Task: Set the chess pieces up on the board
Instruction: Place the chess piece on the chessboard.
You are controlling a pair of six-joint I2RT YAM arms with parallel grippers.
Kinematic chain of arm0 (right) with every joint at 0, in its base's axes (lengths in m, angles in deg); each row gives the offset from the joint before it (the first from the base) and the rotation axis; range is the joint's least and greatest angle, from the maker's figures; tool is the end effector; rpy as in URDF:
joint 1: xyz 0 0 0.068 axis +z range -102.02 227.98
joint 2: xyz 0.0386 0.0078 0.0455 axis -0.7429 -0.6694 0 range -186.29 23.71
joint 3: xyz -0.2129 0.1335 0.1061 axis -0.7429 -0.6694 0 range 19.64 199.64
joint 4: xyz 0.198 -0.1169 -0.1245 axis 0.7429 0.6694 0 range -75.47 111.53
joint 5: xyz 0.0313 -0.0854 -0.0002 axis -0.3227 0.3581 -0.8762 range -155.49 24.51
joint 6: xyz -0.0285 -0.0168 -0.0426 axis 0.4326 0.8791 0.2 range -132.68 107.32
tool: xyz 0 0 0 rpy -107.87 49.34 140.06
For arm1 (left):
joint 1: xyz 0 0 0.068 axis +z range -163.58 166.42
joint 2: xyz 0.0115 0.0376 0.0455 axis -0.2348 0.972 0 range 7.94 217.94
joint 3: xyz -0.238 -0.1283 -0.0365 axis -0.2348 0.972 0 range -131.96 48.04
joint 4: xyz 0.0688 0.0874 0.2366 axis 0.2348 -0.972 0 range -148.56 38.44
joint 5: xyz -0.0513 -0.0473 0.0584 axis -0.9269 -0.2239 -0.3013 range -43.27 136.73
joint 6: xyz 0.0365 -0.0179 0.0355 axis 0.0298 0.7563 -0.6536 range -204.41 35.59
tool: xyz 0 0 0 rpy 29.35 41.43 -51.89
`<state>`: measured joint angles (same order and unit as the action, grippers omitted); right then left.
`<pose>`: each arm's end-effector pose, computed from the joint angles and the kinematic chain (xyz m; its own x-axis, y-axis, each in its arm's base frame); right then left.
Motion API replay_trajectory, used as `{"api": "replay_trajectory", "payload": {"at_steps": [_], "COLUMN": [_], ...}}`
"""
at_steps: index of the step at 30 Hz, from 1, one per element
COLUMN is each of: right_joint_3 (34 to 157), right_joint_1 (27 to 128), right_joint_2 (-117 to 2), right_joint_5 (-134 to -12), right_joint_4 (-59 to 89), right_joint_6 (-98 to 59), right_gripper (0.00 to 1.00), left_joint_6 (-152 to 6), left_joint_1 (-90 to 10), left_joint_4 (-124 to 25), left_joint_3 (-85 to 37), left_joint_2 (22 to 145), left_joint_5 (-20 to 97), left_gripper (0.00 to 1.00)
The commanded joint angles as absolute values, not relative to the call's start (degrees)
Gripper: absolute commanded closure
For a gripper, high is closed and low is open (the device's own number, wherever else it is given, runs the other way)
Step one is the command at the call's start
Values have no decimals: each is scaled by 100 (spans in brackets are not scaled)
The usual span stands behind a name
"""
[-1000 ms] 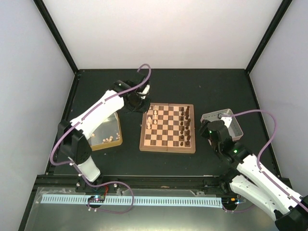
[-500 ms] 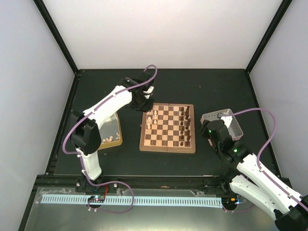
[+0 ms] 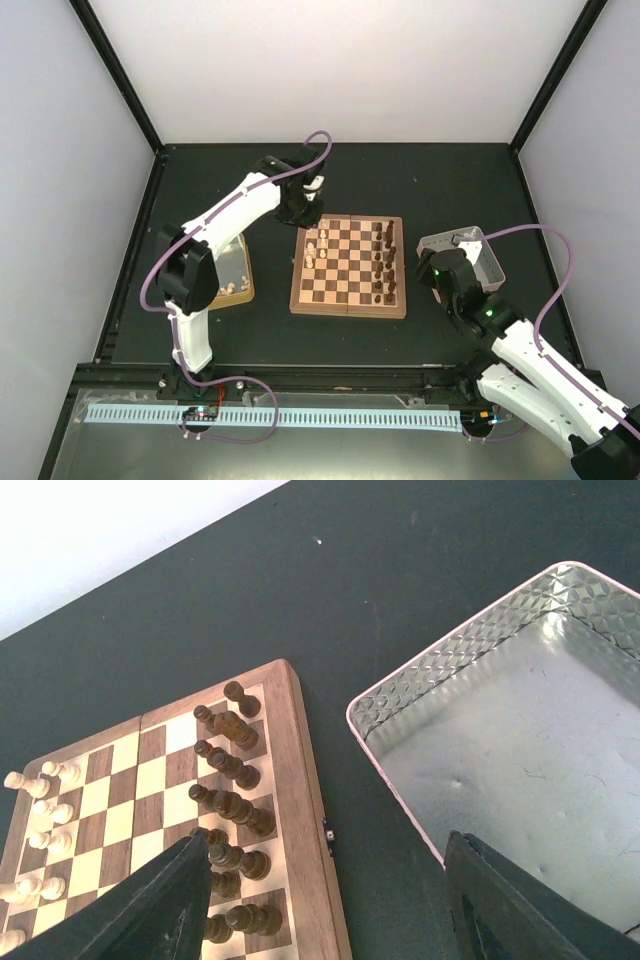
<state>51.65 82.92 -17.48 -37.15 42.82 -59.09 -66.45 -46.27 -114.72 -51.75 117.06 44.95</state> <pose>0.1379 0.0758 0.2434 -0.4852 0.4387 -0.7564 0.2266 0.8986 0.3758 0.3284 -0.2122 0.2778 -0.9324 0.2322 -0.2769 0.2735 0.9542 -0.1209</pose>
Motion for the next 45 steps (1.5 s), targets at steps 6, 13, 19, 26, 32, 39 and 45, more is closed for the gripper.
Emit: {"api": "replay_trajectory", "payload": {"at_steps": [6, 13, 19, 26, 32, 39, 45], "right_joint_3": [5049, 4999, 4970, 4970, 4978, 4962, 4961], "right_joint_1": [8261, 8262, 8261, 8259, 8260, 8256, 8256], "right_joint_2": [-1582, -1473, -1483, -1464, -1447, -1412, -1365], "right_joint_5": [-3549, -3499, -3457, -3409, -3400, -3387, -3374], "right_joint_4": [4151, 4171, 4129, 4177, 4177, 4243, 4266], "right_joint_6": [-5860, -5788, -5746, -5732, -5733, -5775, -5793], "right_gripper": [36, 35, 35, 35, 35, 35, 35], "left_joint_6": [-6729, -6660, -6666, -6672, -6780, -6800, -6817], "left_joint_1": [-4584, -4557, -4501, -4464, -4468, -4461, -4460], "left_joint_4": [-11821, -12130, -12242, -12273, -12229, -12172, -12079], "left_joint_3": [-5846, -6213, -6387, -6426, -6394, -6373, -6358], "left_joint_2": [12455, 12998, 13267, 13420, 13485, 13571, 13604], "left_joint_5": [4345, 4306, 4262, 4236, 4037, 3957, 3950], "left_gripper": [92, 92, 91, 89, 87, 85, 82]}}
